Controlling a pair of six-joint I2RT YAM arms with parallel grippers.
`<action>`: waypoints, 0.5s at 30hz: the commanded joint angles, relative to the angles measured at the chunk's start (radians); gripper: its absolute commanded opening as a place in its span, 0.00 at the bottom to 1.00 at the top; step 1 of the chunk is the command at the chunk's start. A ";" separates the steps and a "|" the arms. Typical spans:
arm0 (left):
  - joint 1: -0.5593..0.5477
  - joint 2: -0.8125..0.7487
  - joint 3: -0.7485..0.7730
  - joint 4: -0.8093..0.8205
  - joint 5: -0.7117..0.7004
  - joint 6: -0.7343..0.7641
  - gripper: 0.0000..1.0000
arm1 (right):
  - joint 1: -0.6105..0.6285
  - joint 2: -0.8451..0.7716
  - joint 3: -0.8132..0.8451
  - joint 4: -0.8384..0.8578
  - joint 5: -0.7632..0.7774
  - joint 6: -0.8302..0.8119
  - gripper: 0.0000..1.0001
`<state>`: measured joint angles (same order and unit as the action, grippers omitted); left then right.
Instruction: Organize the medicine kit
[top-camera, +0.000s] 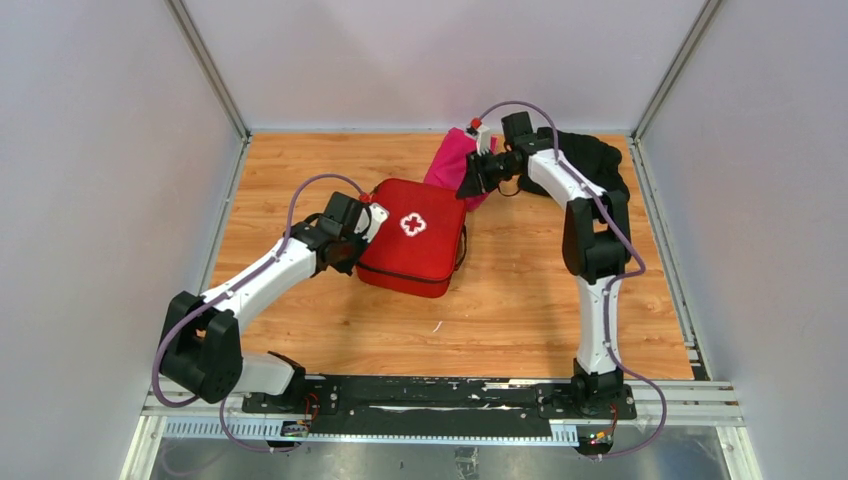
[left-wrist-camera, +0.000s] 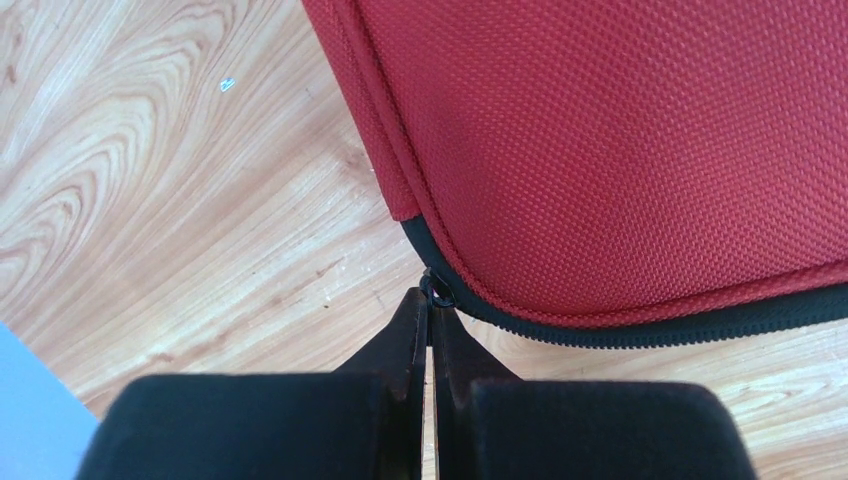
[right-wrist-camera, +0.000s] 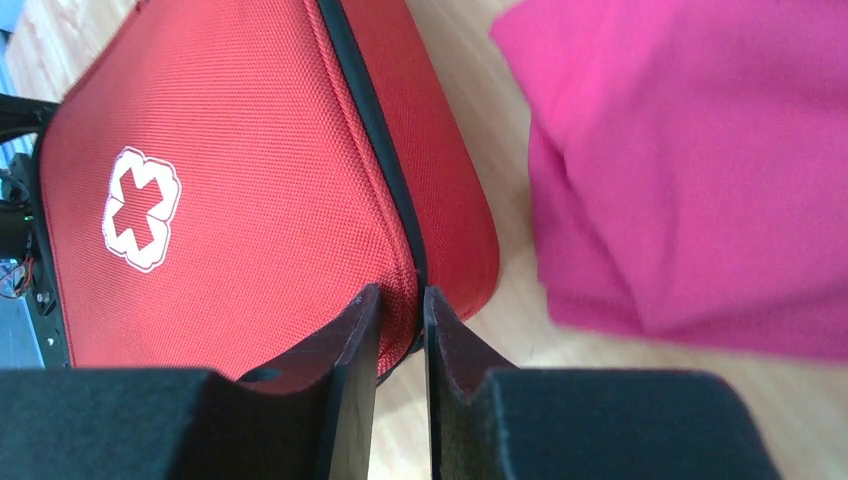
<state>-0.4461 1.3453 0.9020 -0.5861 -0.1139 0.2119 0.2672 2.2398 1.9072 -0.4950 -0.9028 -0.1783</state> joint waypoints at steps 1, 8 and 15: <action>0.000 -0.050 0.036 0.050 0.050 0.047 0.00 | 0.010 -0.149 -0.195 -0.101 0.191 0.051 0.18; 0.000 -0.076 0.024 0.041 0.140 0.143 0.00 | 0.049 -0.479 -0.634 -0.009 0.343 0.254 0.20; 0.000 -0.081 0.007 0.039 0.244 0.229 0.00 | 0.107 -0.769 -0.842 0.000 0.494 0.268 0.49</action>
<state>-0.4427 1.2964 0.9016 -0.6014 0.0162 0.3733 0.3382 1.5558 1.1095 -0.4610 -0.5236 0.0666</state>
